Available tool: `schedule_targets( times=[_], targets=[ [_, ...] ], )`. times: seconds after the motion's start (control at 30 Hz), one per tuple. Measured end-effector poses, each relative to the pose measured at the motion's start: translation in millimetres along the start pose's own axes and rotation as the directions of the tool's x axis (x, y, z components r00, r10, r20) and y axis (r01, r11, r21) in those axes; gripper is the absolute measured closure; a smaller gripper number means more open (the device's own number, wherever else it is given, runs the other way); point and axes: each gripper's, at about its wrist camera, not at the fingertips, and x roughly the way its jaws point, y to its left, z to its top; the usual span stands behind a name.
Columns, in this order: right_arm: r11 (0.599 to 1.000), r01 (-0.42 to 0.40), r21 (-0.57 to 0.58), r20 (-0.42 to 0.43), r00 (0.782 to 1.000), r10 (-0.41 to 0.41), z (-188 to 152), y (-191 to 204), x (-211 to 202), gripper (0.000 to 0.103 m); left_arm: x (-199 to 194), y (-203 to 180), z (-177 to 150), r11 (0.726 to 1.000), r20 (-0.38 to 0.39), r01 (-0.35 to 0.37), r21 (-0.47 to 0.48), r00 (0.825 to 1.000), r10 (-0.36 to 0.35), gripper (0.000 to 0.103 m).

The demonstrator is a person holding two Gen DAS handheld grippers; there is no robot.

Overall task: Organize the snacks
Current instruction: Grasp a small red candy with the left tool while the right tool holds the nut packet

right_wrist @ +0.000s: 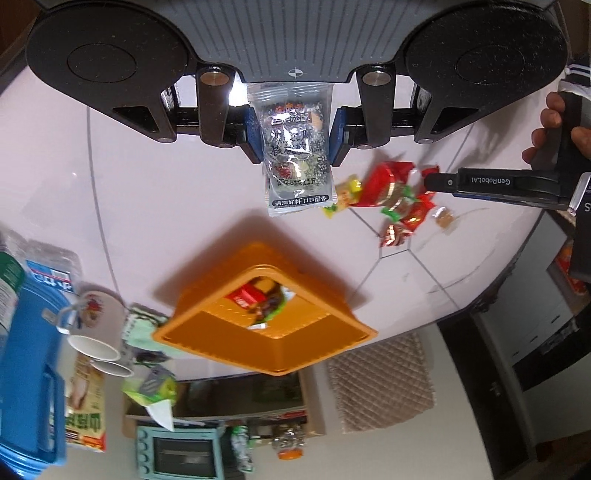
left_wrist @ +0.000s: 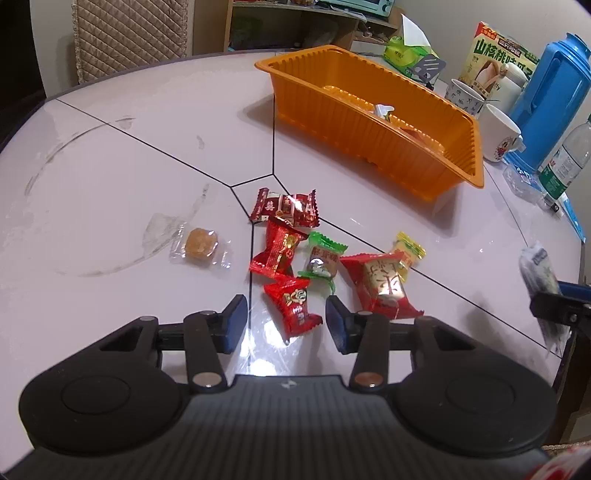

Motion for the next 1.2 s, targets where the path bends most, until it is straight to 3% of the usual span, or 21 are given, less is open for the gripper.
schedule_targets(
  times=[0.3,0.37,0.8,1.2],
  targets=[
    [0.999,0.024,0.022,-0.005,1.0,-0.023,-4,-11,-4,0.065,9,-5,1,1.0,-0.011,0.002,0.024,1.0,-0.002,0.078],
    [0.999,0.023,0.024,-0.005,1.0,-0.023,-4,-11,-3,0.065,8,-6,0,1.0,-0.013,0.006,0.03,1.0,-0.006,0.086],
    [0.999,-0.003,0.035,0.018,1.0,0.002,8,-10,-2,0.065,-21,5,2,0.999,0.022,-0.014,0.052,1.0,0.012,0.087],
    [0.997,-0.025,0.078,0.08,0.997,0.018,50,-18,6,0.065,-36,-3,57,0.992,0.13,0.004,0.124,0.991,-0.02,0.087]
  ],
)
